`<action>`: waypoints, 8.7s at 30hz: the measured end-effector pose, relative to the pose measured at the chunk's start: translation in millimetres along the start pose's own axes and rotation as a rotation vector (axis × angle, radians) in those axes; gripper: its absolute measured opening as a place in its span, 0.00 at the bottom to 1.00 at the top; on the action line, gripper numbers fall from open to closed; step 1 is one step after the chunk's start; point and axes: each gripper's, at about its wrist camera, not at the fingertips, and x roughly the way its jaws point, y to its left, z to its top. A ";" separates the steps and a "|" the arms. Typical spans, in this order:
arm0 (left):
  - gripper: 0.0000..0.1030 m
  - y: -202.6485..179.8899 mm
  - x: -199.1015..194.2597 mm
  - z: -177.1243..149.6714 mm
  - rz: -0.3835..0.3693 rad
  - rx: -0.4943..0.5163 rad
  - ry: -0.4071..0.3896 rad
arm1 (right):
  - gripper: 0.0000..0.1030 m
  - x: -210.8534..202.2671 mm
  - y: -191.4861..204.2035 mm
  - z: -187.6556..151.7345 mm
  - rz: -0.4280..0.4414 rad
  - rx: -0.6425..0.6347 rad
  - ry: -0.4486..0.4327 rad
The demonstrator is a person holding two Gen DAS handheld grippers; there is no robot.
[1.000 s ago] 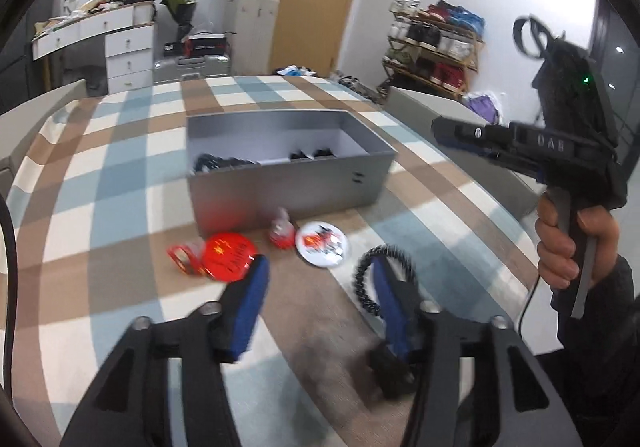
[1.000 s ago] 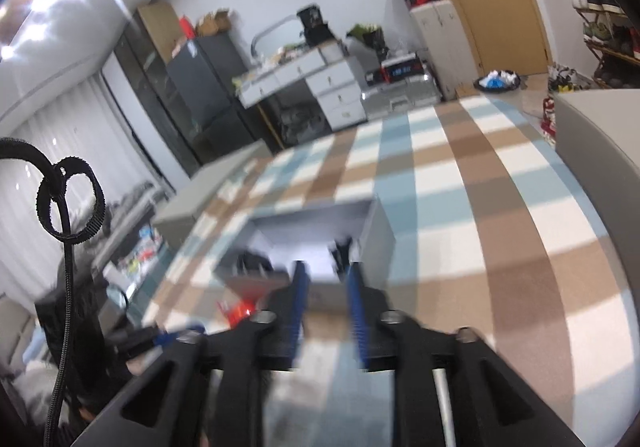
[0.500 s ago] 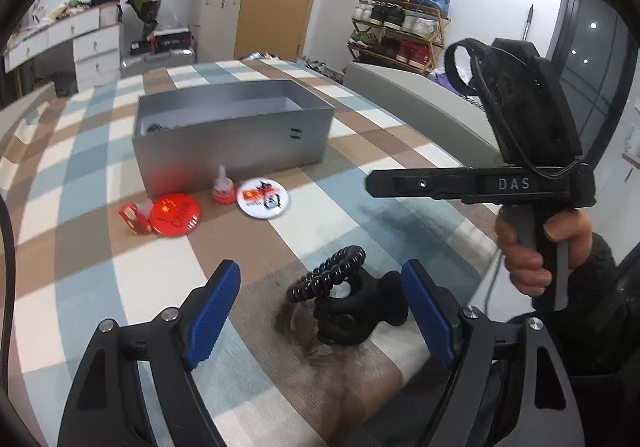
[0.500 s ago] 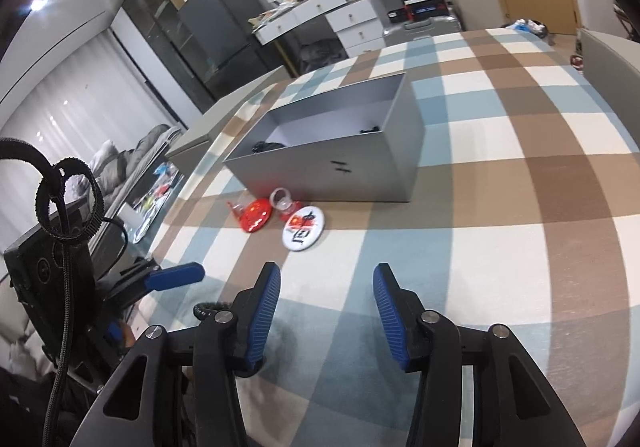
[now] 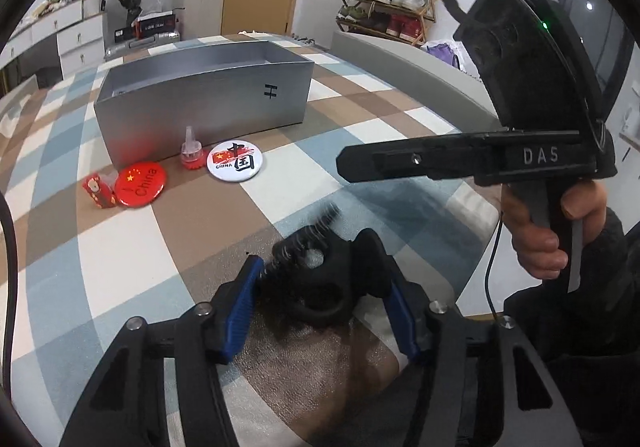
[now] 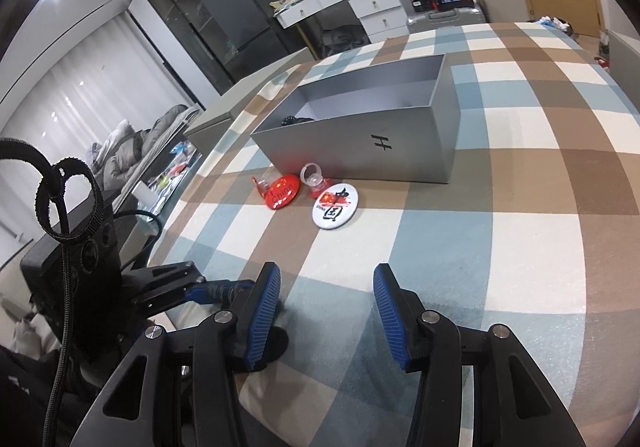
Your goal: Organize jewelry
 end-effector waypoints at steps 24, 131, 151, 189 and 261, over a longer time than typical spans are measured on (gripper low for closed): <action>0.47 1.7 -3.7 -2.9 -0.017 0.009 -0.029 | 0.65 52.7 17.1 17.2 0.224 0.059 0.113; 0.81 71.1 -7.1 80.3 0.348 -0.156 -0.241 | 0.47 3.4 -26.0 87.2 -0.170 0.127 -0.293; 0.99 71.5 -20.9 34.2 0.374 -0.175 -0.227 | 1.00 15.9 4.0 42.5 -0.319 -0.047 -0.166; 0.99 115.9 -36.0 14.9 0.434 -0.276 -0.216 | 0.99 75.3 32.2 36.2 -0.360 -0.167 0.055; 0.84 102.1 -9.4 24.3 0.395 -0.162 -0.042 | 0.40 54.3 30.9 30.5 -0.274 -0.192 -0.037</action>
